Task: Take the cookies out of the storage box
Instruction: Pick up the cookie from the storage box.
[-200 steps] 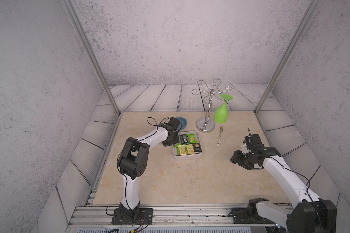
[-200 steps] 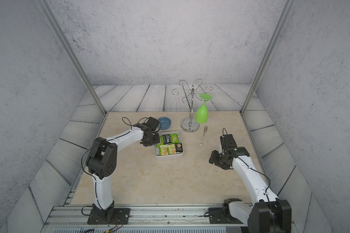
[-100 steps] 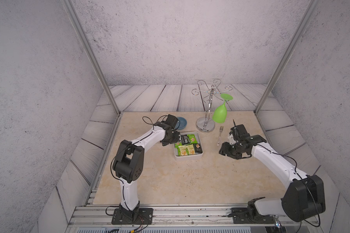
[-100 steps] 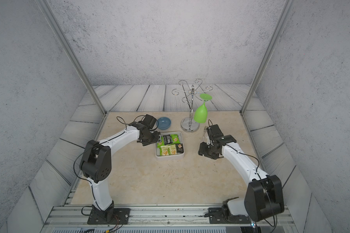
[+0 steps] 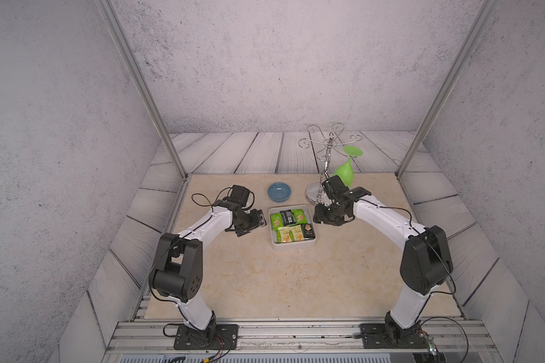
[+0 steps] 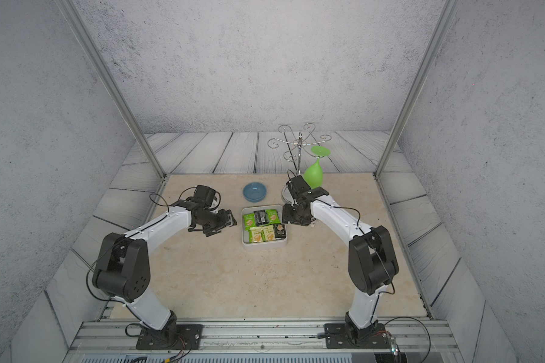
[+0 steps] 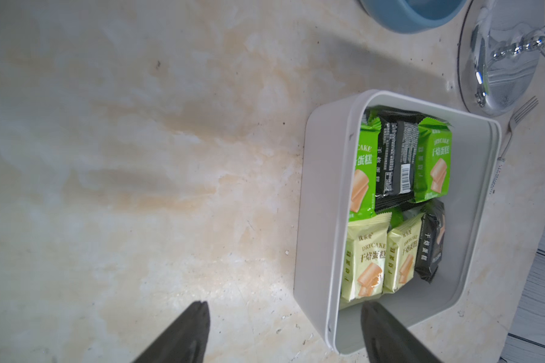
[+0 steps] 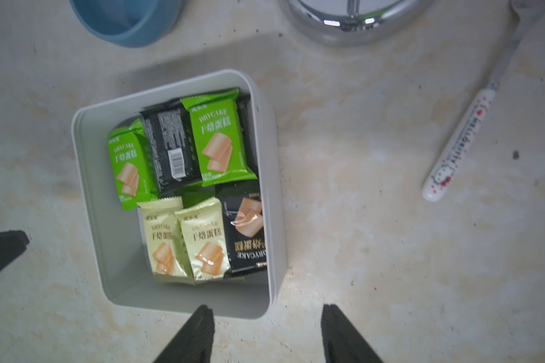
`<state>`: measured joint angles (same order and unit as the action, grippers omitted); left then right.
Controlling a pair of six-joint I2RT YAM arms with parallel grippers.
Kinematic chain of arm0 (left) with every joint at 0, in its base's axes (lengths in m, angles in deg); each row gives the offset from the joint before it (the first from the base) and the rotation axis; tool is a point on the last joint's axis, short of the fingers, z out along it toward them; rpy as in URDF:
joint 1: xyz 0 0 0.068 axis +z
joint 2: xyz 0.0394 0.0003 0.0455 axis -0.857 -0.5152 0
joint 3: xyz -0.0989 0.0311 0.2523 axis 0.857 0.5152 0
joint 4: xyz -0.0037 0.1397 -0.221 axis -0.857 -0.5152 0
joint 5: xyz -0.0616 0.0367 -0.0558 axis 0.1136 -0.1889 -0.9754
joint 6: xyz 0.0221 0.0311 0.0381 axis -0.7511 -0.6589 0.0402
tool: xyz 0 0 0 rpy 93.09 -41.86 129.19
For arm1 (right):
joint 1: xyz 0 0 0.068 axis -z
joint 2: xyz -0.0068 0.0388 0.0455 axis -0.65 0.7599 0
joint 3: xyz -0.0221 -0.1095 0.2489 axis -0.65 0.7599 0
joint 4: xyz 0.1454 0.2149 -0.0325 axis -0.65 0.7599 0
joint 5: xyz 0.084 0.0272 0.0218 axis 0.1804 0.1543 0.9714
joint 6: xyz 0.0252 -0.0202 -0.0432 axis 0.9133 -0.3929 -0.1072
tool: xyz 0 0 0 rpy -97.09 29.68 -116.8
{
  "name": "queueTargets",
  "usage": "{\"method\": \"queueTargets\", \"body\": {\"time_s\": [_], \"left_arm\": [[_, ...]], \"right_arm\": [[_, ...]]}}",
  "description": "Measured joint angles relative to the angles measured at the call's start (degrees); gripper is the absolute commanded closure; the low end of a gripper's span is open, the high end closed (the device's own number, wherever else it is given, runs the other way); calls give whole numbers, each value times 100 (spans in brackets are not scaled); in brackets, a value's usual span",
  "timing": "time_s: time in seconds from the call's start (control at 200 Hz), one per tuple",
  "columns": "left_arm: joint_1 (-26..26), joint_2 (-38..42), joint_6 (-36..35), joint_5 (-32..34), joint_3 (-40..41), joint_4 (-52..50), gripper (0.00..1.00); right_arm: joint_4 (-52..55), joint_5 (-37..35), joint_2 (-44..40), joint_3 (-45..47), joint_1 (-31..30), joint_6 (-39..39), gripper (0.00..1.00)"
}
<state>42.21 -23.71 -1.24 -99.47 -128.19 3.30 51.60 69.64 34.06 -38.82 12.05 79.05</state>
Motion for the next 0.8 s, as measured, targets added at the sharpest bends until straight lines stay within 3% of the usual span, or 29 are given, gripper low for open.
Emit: {"method": "queueTargets", "body": {"time_s": [0.4, 0.676, 0.801], "left_arm": [[667, 269, -199, -782, 197, 87, 19], [745, 275, -216, -1014, 420, 146, 20], [745, 317, -199, -1034, 490, 175, 20]], "right_arm": [[278, -83, 1792, -1869, -339, -168, 37], [868, -470, 3008, -3403, -424, -225, 36], [1128, -734, 3161, -3587, -431, -227, 35]]}}
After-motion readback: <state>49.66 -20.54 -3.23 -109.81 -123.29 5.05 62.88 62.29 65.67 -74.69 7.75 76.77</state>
